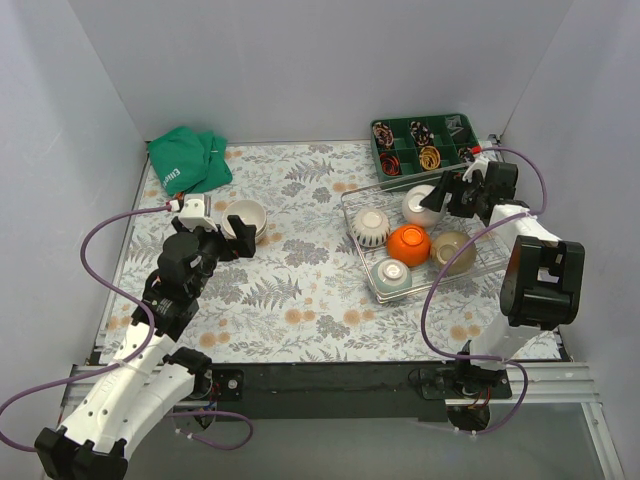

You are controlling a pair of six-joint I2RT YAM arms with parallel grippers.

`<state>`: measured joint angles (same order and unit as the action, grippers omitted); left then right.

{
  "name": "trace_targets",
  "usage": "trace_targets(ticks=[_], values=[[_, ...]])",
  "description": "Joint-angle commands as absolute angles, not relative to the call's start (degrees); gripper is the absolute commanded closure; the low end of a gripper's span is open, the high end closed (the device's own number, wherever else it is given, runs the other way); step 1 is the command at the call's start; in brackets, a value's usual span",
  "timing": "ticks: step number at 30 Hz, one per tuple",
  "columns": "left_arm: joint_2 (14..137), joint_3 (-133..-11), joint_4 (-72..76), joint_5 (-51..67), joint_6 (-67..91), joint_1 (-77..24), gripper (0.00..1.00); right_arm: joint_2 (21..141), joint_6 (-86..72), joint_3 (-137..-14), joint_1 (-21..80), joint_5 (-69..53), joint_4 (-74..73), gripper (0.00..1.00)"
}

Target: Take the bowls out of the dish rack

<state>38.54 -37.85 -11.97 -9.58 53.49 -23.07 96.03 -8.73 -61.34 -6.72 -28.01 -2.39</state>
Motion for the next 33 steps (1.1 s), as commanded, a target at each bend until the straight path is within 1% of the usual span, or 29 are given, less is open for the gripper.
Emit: trace_targets(ticks=[1, 2, 4, 5, 7, 8, 10, 11, 14, 16, 17, 24, 33], values=[[38.41, -37.09, -11.34, -8.79, 52.65, -23.2, 0.02, 96.86, -5.1, -61.0, -6.5, -26.28, -2.99, 0.24], [38.41, -37.09, -11.42, -8.79, 52.56, -23.2, 0.02, 96.16, -5.18, -60.82, -6.42, -25.93, -2.9, 0.29], [38.41, -37.09, -11.42, -8.79, 52.65, -23.29, 0.02, 95.37, -5.27, -60.73, -6.24, -25.32, -2.9, 0.35], [38.41, -37.09, -11.43, -8.79, 52.56, -23.29, 0.02, 94.4, -5.27, -60.65, -6.15, -24.62, -2.9, 0.42], [38.41, -37.09, -11.42, -8.88, 52.56, -23.29, 0.02, 93.43, -5.01, -60.56, -5.71, -23.82, -2.9, 0.5], [38.41, -37.09, -11.34, -8.88, 52.56, -23.29, 0.02, 92.21, -4.66, -60.47, -5.63, -22.86, -3.07, 0.58], [38.32, -36.92, -11.34, -8.88, 52.56, -23.29, 0.02, 91.06, -4.31, -60.12, -5.19, -21.63, -2.99, 0.65], [38.23, -37.0, -11.34, -8.96, 52.56, -23.2, 0.02, 89.84, -3.96, -59.94, -5.01, -20.49, -2.99, 0.72], [38.32, -36.83, -11.16, -8.96, 52.65, -23.29, 0.02, 87.46, -3.08, -59.59, -4.13, -18.2, -2.99, 0.81], [38.32, -36.91, -11.16, -9.05, 52.65, -23.29, 0.02, 86.31, -2.46, -59.33, -3.17, -16.79, -2.99, 0.85], [38.32, -36.83, -11.08, -9.05, 52.56, -23.29, 0.02, 85.26, -1.94, -59.24, -2.82, -15.31, -2.99, 0.88], [38.41, -36.74, -10.99, -9.14, 52.65, -23.29, 0.02, 81.04, 0.0, -58.8, -0.09, -8.88, -2.99, 0.96], [38.85, -36.65, -10.99, -9.23, 53.09, -23.29, 0.02, 76.47, 6.85, -58.1, 7.64, -0.26, -2.99, 0.98]])
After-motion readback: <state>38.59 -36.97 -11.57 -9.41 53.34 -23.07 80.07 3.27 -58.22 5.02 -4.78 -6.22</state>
